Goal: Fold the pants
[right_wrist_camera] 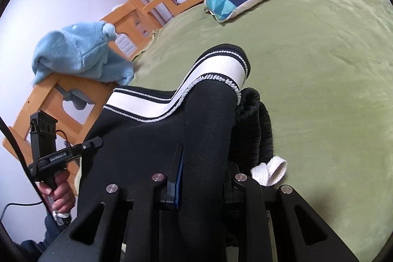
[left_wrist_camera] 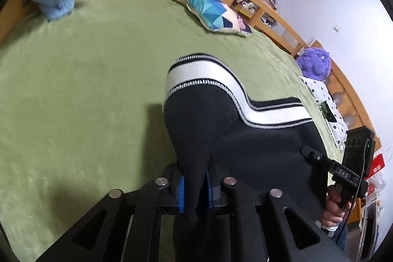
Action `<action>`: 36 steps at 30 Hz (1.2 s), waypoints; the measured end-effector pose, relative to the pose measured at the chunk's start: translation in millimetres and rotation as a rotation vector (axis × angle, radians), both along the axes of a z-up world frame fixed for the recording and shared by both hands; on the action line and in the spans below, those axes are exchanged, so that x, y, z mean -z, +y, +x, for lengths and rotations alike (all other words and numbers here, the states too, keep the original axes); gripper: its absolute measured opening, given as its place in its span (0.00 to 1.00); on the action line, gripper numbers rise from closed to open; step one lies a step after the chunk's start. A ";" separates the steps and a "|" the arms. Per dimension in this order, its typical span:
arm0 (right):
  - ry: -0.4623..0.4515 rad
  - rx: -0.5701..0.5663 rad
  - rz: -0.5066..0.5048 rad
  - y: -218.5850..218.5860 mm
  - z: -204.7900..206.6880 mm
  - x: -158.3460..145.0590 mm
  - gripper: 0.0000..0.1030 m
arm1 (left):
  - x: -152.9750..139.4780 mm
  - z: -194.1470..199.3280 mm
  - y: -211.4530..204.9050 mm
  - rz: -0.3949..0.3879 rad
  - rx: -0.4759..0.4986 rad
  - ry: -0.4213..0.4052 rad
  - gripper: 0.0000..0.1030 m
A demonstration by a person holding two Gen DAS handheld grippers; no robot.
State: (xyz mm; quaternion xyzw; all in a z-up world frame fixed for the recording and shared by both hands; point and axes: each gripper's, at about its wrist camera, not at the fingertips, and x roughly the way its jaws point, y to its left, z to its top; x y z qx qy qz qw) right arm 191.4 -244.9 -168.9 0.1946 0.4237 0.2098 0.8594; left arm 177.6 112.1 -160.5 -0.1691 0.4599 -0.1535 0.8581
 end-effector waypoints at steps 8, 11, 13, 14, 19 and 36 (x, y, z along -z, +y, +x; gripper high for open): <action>0.075 0.090 -0.112 -31.3 -6.5 37.1 0.45 | 15.0 -38.1 -27.8 0.262 0.014 -0.042 0.43; 0.045 0.166 -0.225 -32.6 -22.5 15.5 0.50 | -1.2 -57.6 -23.8 0.271 0.005 -0.083 0.49; -0.006 0.206 -0.246 -33.7 -43.3 -3.7 0.50 | -10.0 -70.1 -21.1 0.261 -0.003 -0.109 0.55; -0.030 0.204 -0.230 -32.9 -53.5 -10.4 0.50 | -12.6 -77.2 -19.4 0.259 -0.006 -0.118 0.55; -0.069 0.136 -0.289 -6.6 -96.8 -1.1 0.44 | 15.7 -113.8 -17.1 0.232 -0.010 -0.065 0.56; -0.196 0.147 -0.346 -7.8 -65.2 -28.6 0.46 | -20.2 -67.8 -23.3 0.241 -0.053 -0.166 0.57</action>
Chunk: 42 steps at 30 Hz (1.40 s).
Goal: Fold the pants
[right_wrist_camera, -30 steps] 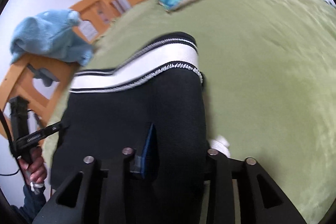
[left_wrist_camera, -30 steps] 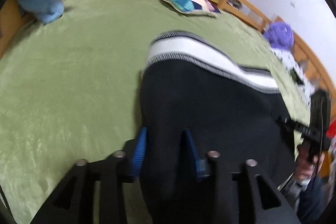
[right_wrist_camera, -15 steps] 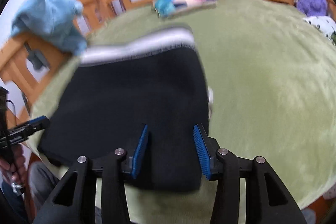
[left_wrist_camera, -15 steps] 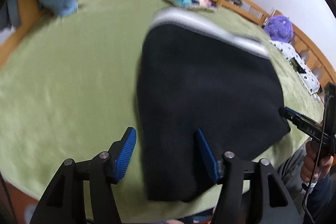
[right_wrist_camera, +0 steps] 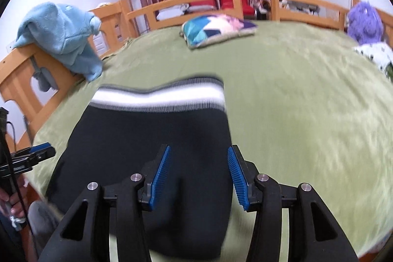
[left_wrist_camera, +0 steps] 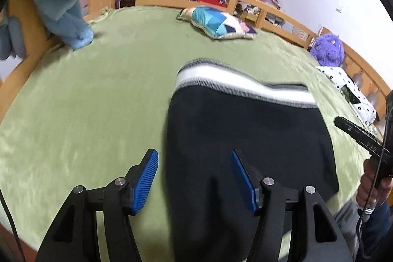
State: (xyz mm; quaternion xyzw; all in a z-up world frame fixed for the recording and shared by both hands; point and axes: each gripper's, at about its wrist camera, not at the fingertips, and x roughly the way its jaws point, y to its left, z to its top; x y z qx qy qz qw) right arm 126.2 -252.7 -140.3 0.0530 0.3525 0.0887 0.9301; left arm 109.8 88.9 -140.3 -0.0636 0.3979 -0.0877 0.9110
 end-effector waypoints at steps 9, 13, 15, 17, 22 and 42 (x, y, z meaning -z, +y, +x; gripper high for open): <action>-0.053 -0.089 -0.004 36.1 82.0 -3.4 0.44 | 6.9 86.9 -31.3 0.011 0.032 0.007 0.57; 0.014 -0.103 -0.096 46.8 109.1 27.2 0.26 | 26.4 114.5 -45.4 0.093 0.018 0.023 0.58; 0.039 -0.064 -0.132 41.4 121.3 42.5 0.25 | 35.8 127.8 -44.0 0.059 0.011 0.053 0.59; 0.054 -0.039 -0.073 29.5 130.6 47.8 0.25 | 41.1 134.1 -41.1 0.042 0.004 0.070 0.60; 0.080 -0.002 -0.042 16.6 137.4 51.7 0.25 | 33.8 124.7 -36.8 0.025 0.017 0.069 0.61; 0.175 0.137 -0.048 -23.0 -29.8 42.9 0.37 | 22.5 -46.6 4.6 0.030 -0.007 0.092 0.61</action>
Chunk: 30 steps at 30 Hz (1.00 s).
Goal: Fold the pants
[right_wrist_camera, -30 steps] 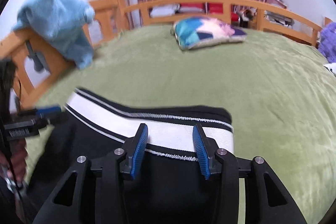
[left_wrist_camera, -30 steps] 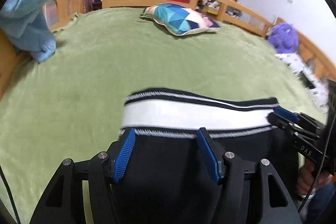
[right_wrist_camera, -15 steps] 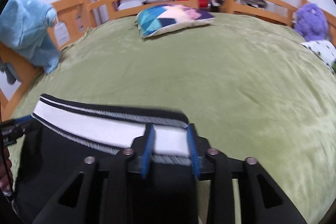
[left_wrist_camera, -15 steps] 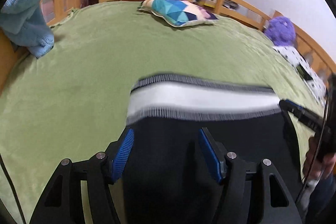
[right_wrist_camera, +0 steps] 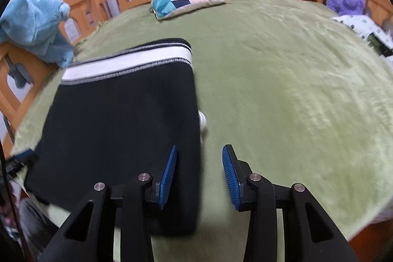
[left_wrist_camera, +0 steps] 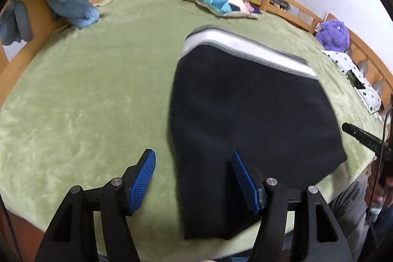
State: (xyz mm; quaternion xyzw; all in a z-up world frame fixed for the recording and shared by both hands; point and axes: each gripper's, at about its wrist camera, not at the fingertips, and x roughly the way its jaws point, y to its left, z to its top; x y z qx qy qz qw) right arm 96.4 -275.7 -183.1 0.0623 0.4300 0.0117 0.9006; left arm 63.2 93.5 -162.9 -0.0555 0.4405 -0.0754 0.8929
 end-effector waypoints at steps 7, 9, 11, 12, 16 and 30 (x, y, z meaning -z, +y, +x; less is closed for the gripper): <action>-0.126 0.025 -0.069 22.4 -37.9 -78.0 0.70 | -78.8 -26.3 -33.7 0.001 -0.015 -0.134 0.64; -0.163 0.031 -0.072 26.9 -47.9 -99.1 0.74 | -97.6 -35.7 -44.4 0.006 -0.022 -0.158 0.70; -0.180 0.038 -0.068 28.9 -54.8 -117.3 0.74 | -111.4 -44.5 -51.5 0.004 -0.038 -0.182 0.74; -0.184 0.041 -0.064 29.5 -59.1 -126.1 0.74 | -116.3 -47.8 -54.4 0.000 -0.042 -0.190 0.76; -0.204 0.055 -0.064 30.0 -75.4 -147.3 0.89 | -129.1 -59.8 -60.6 0.002 -0.058 -0.205 0.79; -0.277 0.050 -0.102 38.8 -111.4 -168.4 0.98 | -146.8 -82.9 -67.8 0.062 -0.107 -0.243 0.82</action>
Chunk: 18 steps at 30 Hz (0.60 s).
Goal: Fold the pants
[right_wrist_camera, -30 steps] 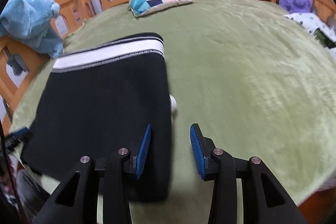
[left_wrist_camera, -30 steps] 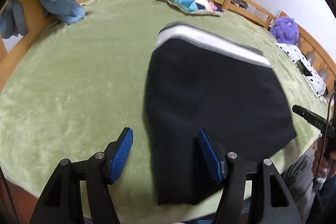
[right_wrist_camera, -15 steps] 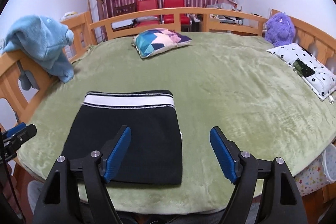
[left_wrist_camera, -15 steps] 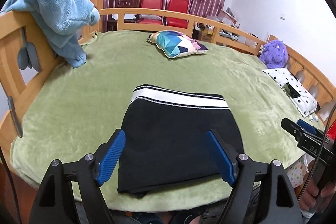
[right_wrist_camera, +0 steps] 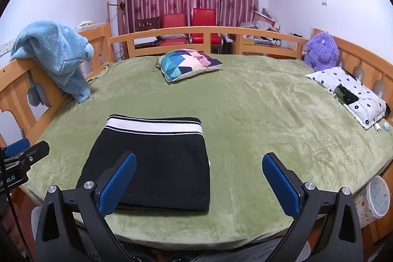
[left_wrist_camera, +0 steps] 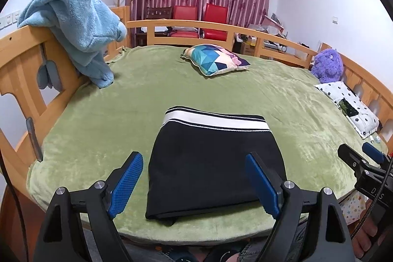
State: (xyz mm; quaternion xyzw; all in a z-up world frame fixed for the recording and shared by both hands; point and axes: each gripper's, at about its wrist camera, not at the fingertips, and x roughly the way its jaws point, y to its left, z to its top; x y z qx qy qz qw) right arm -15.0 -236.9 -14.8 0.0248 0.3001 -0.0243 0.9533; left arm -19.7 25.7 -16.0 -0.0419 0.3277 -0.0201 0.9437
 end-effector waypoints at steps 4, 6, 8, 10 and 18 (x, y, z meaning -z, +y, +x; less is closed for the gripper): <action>-0.002 0.005 0.005 -2.0 -3.5 -1.2 0.98 | -0.6 -1.6 3.0 -0.010 -0.013 0.000 0.82; -0.004 0.003 0.009 -2.2 -4.3 -1.5 0.98 | -1.1 -2.1 5.1 -0.012 -0.017 -0.002 0.82; -0.005 0.003 0.010 -1.5 -6.3 -2.6 0.98 | -1.7 -3.5 5.6 -0.015 -0.017 -0.005 0.82; -0.009 0.003 0.008 -1.4 -7.6 -3.5 0.98 | -2.5 -4.4 5.3 -0.016 -0.019 -0.007 0.82; -0.020 0.008 0.015 -0.5 -14.1 -7.8 0.98 | -4.8 -6.6 4.3 -0.015 -0.021 -0.011 0.83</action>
